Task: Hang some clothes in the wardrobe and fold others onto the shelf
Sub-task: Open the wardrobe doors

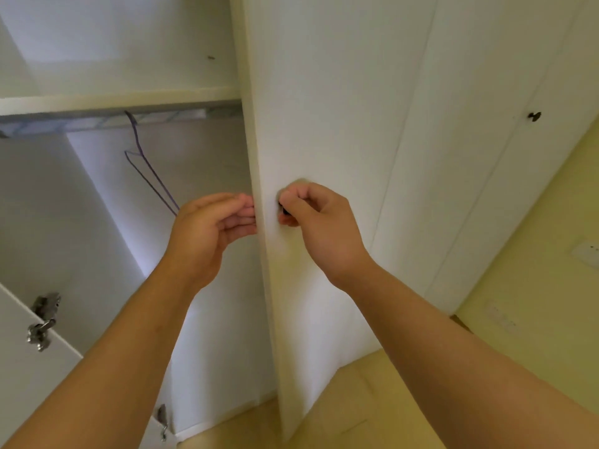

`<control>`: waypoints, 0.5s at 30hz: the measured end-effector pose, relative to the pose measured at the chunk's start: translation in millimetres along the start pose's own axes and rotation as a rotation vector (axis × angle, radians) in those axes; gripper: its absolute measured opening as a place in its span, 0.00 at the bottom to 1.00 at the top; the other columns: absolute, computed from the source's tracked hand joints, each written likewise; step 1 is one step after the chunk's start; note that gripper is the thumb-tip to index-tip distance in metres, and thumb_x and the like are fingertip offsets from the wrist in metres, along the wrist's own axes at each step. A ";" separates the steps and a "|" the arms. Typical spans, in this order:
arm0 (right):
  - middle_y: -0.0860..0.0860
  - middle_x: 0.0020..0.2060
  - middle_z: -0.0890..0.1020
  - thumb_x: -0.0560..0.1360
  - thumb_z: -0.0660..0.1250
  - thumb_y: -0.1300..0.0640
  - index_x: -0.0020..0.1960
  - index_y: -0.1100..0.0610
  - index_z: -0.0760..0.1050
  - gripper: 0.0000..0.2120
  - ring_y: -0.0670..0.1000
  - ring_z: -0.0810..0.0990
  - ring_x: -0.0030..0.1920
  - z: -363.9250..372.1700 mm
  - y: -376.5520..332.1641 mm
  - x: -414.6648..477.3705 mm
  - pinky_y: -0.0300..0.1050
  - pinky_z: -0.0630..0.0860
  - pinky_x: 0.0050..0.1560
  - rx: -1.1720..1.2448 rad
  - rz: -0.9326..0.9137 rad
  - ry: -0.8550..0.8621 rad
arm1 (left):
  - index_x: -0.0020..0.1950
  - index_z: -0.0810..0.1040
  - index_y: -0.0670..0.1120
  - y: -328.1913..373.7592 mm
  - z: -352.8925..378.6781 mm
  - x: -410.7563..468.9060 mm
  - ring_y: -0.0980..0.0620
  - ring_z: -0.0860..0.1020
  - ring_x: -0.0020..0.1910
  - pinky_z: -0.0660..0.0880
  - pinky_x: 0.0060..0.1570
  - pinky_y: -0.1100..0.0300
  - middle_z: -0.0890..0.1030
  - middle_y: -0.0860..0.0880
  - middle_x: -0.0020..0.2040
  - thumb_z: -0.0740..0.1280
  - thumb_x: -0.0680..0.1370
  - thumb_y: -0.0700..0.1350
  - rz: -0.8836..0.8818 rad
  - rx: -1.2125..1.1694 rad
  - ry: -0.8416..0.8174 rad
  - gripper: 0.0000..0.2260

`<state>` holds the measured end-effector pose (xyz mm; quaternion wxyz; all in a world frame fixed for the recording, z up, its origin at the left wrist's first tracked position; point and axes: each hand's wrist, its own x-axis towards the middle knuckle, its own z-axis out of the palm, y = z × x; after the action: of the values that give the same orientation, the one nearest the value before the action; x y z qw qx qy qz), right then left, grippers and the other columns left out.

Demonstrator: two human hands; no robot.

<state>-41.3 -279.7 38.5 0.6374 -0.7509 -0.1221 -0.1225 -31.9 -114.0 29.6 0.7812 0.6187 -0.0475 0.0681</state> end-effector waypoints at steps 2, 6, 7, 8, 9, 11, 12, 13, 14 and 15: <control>0.57 0.37 0.80 0.77 0.65 0.57 0.40 0.61 0.77 0.10 0.57 0.78 0.41 -17.3 -1.7 -16.4 0.60 0.77 0.53 0.031 0.003 0.033 | 0.42 0.84 0.40 2.4 12.0 -11.0 0.42 0.85 0.42 0.82 0.42 0.52 0.86 0.41 0.41 0.68 0.74 0.39 -0.002 0.016 -0.085 0.06; 0.55 0.35 0.77 0.77 0.65 0.62 0.40 0.67 0.76 0.09 0.50 0.75 0.38 -60.2 -3.3 -50.2 0.50 0.77 0.49 0.105 0.044 0.105 | 0.38 0.87 0.44 2.1 44.0 -35.9 0.40 0.86 0.43 0.83 0.41 0.51 0.86 0.41 0.42 0.73 0.66 0.42 0.028 0.102 -0.308 0.05; 0.55 0.34 0.77 0.75 0.65 0.62 0.40 0.66 0.76 0.09 0.51 0.75 0.38 -71.4 -4.3 -57.1 0.49 0.77 0.48 0.115 0.055 0.124 | 0.39 0.87 0.44 2.2 53.6 -42.2 0.41 0.86 0.43 0.82 0.40 0.52 0.86 0.40 0.42 0.74 0.64 0.44 0.041 0.118 -0.355 0.07; 0.55 0.34 0.76 0.73 0.65 0.61 0.39 0.66 0.75 0.08 0.51 0.74 0.37 -82.2 -5.0 -63.7 0.49 0.76 0.47 0.123 0.062 0.143 | 0.40 0.87 0.44 2.2 64.1 -48.2 0.41 0.86 0.44 0.82 0.40 0.54 0.86 0.40 0.42 0.74 0.62 0.47 0.046 0.128 -0.399 0.10; 0.56 0.34 0.74 0.71 0.64 0.60 0.38 0.66 0.74 0.09 0.52 0.73 0.37 -93.1 -5.2 -70.0 0.49 0.74 0.45 0.134 0.067 0.163 | 0.41 0.88 0.45 0.9 75.2 -52.5 0.42 0.86 0.44 0.82 0.40 0.55 0.86 0.40 0.42 0.74 0.62 0.49 0.045 0.138 -0.437 0.12; 0.57 0.34 0.72 0.69 0.62 0.60 0.38 0.69 0.71 0.11 0.53 0.70 0.37 -115.2 -6.5 -81.7 0.50 0.71 0.43 0.164 0.085 0.198 | 0.43 0.88 0.46 -1.2 99.2 -60.9 0.43 0.86 0.45 0.81 0.41 0.57 0.86 0.40 0.43 0.75 0.63 0.48 0.025 0.152 -0.510 0.11; 0.57 0.35 0.72 0.69 0.62 0.60 0.38 0.71 0.70 0.12 0.54 0.69 0.37 -126.8 -8.1 -85.8 0.49 0.70 0.42 0.177 0.096 0.216 | 0.43 0.88 0.46 -1.4 112.2 -64.1 0.43 0.86 0.46 0.82 0.42 0.57 0.86 0.40 0.43 0.76 0.64 0.45 0.013 0.153 -0.544 0.10; 0.57 0.35 0.71 0.68 0.61 0.60 0.38 0.71 0.70 0.12 0.54 0.68 0.37 -137.9 -9.2 -88.6 0.49 0.69 0.41 0.188 0.107 0.229 | 0.44 0.88 0.46 -2.4 125.0 -66.1 0.42 0.86 0.46 0.82 0.43 0.57 0.86 0.40 0.44 0.76 0.66 0.43 0.007 0.159 -0.564 0.08; 0.57 0.35 0.70 0.68 0.61 0.59 0.38 0.71 0.70 0.12 0.55 0.67 0.38 -148.3 -9.6 -91.1 0.49 0.68 0.40 0.196 0.121 0.241 | 0.45 0.87 0.44 -2.8 137.8 -68.6 0.42 0.85 0.47 0.82 0.44 0.56 0.86 0.40 0.44 0.74 0.68 0.42 -0.004 0.163 -0.580 0.07; 0.57 0.34 0.69 0.67 0.60 0.59 0.37 0.70 0.69 0.12 0.55 0.65 0.37 -157.4 -10.7 -94.0 0.49 0.67 0.39 0.205 0.134 0.259 | 0.46 0.87 0.43 -4.1 150.0 -70.5 0.41 0.85 0.47 0.82 0.46 0.55 0.86 0.40 0.45 0.71 0.70 0.42 -0.014 0.163 -0.590 0.08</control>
<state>-137.7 -436.0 41.2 0.7277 -0.6665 -0.0005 -0.1623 -99.2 -264.2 48.9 0.6818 0.6729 -0.2626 -0.1161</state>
